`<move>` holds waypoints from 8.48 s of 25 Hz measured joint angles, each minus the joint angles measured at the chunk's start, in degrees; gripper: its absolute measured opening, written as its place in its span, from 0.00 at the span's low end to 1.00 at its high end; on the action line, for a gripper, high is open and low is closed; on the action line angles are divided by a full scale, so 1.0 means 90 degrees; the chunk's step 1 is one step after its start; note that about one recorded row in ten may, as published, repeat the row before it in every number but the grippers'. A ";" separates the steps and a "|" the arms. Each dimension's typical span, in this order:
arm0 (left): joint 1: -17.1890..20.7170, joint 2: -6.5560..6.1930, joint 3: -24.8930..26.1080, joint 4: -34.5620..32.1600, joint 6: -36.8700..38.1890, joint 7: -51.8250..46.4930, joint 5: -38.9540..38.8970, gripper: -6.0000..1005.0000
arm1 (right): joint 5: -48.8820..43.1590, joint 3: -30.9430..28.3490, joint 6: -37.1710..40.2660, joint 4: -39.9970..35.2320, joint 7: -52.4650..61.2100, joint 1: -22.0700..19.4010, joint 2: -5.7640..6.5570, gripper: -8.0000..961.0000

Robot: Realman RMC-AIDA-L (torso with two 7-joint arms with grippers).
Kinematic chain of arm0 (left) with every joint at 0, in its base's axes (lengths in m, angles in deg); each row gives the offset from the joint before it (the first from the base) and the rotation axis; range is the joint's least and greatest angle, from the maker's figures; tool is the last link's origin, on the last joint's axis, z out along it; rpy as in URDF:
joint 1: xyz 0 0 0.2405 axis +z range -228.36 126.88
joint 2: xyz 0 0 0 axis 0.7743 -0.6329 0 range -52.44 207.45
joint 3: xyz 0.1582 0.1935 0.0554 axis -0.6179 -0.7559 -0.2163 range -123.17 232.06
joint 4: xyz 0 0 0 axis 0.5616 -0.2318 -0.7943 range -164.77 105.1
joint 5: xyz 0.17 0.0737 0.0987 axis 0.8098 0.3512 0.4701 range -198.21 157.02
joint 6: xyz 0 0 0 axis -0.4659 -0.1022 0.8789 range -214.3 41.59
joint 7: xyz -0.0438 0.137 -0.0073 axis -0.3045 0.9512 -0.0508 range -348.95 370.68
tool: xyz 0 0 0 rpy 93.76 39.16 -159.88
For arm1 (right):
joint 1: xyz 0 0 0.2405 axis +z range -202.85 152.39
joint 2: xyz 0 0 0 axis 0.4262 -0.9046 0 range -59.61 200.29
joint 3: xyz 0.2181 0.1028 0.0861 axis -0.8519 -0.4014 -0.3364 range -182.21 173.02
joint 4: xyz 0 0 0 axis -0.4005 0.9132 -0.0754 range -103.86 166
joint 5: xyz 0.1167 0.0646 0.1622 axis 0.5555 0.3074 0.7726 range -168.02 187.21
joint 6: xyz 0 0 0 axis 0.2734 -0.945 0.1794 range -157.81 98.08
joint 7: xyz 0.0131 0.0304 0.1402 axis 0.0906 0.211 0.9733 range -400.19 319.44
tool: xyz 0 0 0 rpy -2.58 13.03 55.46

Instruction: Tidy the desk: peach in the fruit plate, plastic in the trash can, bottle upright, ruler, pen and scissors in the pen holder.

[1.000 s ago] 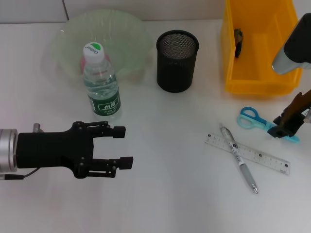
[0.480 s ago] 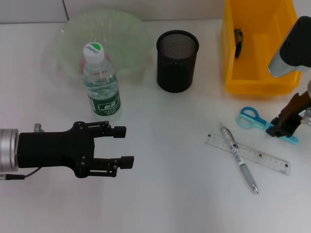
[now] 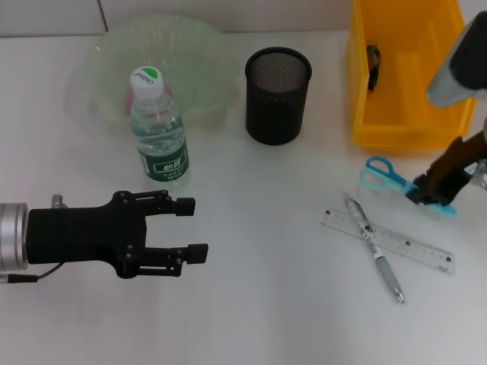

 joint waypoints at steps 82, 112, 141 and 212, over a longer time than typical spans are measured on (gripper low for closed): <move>0.0024 0.0040 -0.0011 0.0016 -0.0016 -0.0036 0.0010 0.80 | 0.1364 0.0730 0.0213 0.1042 -0.0610 0.0840 -0.0059 0.80; 0.0051 0.0088 -0.0011 0.0016 -0.0037 -0.0053 0.0168 0.80 | 0.1886 0.0796 -0.0210 0.0974 -0.0612 0.0541 -0.0035 0.40; 0.0044 0.0088 0.0031 -0.0033 0.0058 -0.0009 0.0110 0.80 | 0.9558 -0.1943 -0.2006 0.4827 -0.6904 0.1036 -0.0070 0.50; -0.0056 0.0060 0.0018 -0.0550 0.0101 -0.0033 0.0149 0.80 | 0.0659 0.1686 0.1083 -0.1484 0.5009 -0.0238 -0.0064 0.81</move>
